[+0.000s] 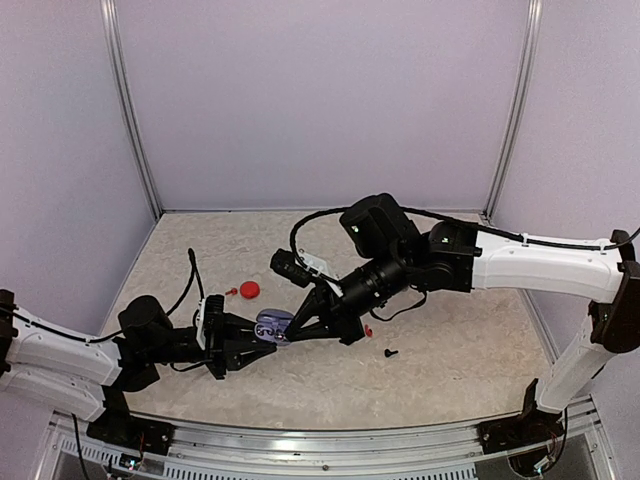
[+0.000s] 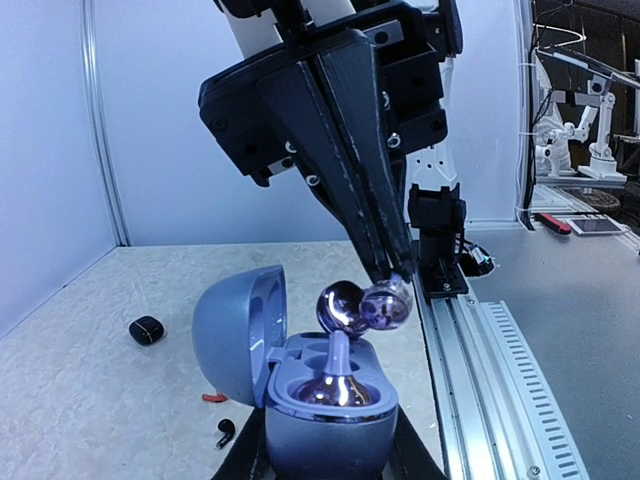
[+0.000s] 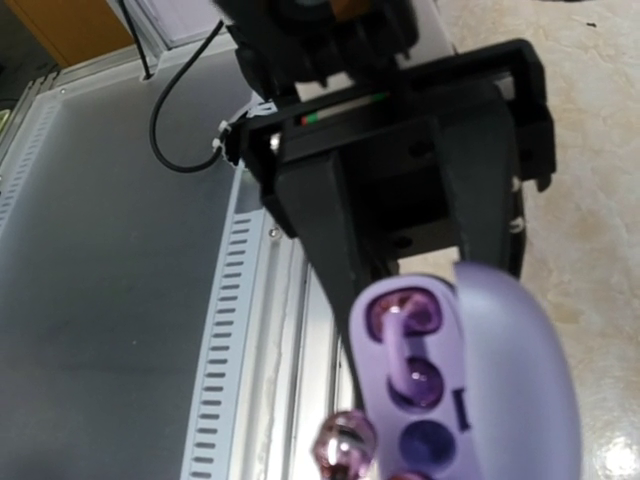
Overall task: Insert the wireless bluetooth earbuds into the charging case
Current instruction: Insert the right earbud into the right side groove of the charging case.
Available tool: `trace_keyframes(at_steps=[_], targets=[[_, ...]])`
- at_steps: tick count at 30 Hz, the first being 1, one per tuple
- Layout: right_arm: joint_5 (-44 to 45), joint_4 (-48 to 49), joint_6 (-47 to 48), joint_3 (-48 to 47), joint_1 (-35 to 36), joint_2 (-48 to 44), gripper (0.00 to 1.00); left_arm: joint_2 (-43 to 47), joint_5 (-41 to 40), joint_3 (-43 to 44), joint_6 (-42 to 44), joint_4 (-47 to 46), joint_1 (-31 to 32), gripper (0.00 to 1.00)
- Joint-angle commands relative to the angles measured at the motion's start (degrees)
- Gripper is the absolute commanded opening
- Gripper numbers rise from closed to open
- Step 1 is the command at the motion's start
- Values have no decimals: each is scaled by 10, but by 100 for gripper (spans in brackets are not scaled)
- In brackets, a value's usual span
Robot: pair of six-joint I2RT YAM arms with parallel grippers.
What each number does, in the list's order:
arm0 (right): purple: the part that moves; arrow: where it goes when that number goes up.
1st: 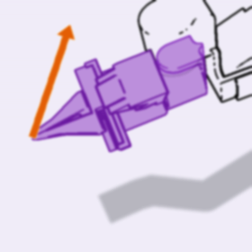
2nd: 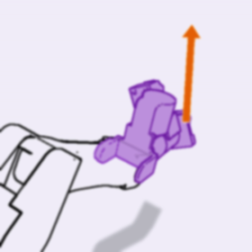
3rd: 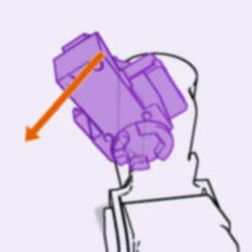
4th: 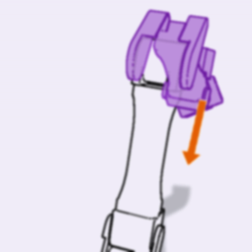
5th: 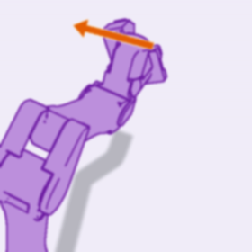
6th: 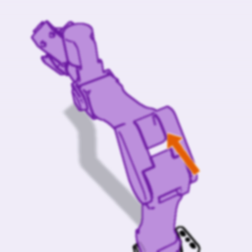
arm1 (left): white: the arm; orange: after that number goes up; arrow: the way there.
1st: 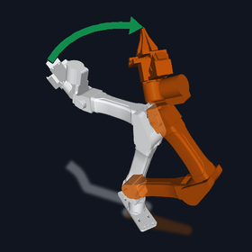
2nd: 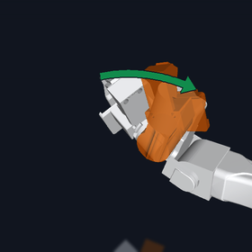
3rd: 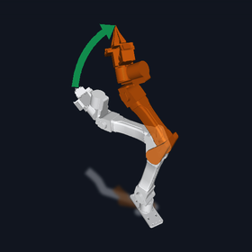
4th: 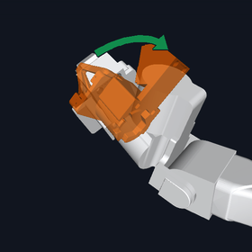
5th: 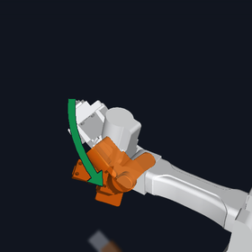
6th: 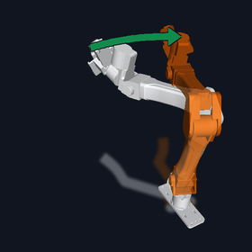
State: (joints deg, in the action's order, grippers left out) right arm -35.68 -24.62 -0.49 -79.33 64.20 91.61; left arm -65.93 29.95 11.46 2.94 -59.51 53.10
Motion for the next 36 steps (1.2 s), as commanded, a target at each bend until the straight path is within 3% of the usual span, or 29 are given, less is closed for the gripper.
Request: trace_keyframes(at_steps=[1, 21, 36], targets=[[12, -15, -13, 1, -7, -13, 0, 11, 1, 8, 20, -6, 5, 0], [35, -44, -24, -18, -19, 1, 0, 11, 1, 18, 45, 15, 17, 0], [2, -81, -16, -43, -19, 36, 0, -4, 0, 32, 59, 29, 23, 0]])
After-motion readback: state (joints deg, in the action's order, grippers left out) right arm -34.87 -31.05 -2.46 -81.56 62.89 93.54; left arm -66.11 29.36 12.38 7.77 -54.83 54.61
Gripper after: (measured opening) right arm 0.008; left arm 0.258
